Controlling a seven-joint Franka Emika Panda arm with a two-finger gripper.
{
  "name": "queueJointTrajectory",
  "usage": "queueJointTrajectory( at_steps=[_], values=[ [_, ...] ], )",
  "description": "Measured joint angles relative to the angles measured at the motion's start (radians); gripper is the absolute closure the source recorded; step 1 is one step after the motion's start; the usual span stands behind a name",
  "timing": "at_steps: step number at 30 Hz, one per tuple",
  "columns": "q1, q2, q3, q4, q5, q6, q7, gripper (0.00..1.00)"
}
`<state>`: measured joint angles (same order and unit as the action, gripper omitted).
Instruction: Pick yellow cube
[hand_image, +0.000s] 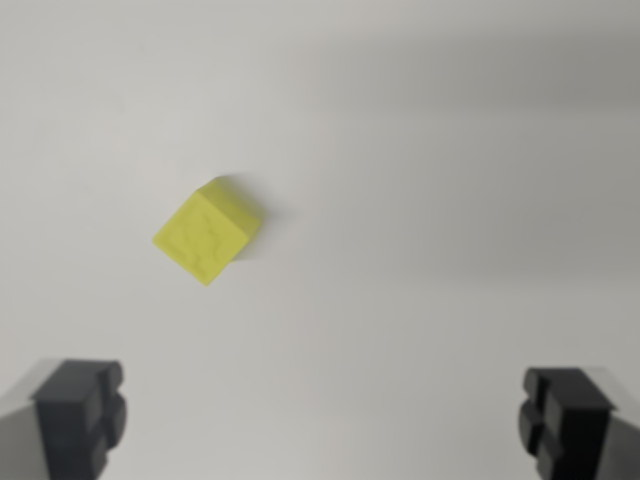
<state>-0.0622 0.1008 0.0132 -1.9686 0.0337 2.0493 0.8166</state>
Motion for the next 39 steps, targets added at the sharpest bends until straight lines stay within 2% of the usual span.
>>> queueJointTrajectory(
  at_steps=[8,39],
  values=[
    [0.004,-0.002,0.000,-0.012,0.000,0.010,-0.015,0.00],
    [0.063,0.045,0.001,-0.162,-0.007,0.211,-0.210,0.00]
  ],
)
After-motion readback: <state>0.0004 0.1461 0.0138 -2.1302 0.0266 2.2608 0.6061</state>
